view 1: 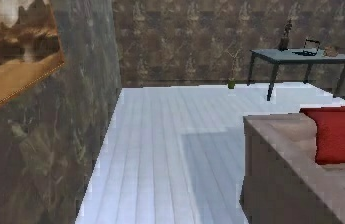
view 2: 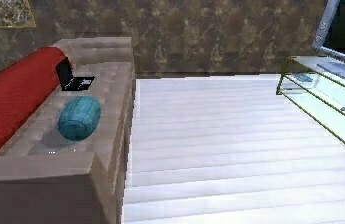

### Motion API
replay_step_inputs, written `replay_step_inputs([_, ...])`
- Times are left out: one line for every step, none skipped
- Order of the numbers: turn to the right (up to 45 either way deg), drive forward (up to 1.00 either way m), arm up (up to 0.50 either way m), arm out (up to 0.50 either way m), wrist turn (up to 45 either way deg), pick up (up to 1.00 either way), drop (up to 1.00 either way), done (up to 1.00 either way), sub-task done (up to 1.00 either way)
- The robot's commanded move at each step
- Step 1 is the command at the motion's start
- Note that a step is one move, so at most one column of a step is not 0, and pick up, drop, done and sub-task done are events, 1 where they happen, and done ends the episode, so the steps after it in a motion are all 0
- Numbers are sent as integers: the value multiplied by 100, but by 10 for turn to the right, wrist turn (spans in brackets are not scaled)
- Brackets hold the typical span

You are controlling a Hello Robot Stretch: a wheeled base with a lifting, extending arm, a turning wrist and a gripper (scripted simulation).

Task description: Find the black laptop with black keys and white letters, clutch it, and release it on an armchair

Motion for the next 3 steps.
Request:
replay_step_inputs([0, 100, 0, 0, 0, 0, 0, 0, 0])
replay_step_inputs([0, 40, 0, 0, 0, 0, 0, 0, 0])
replay_step_inputs([450, 0, 0, 0, 0, 0, 0, 0, 0])
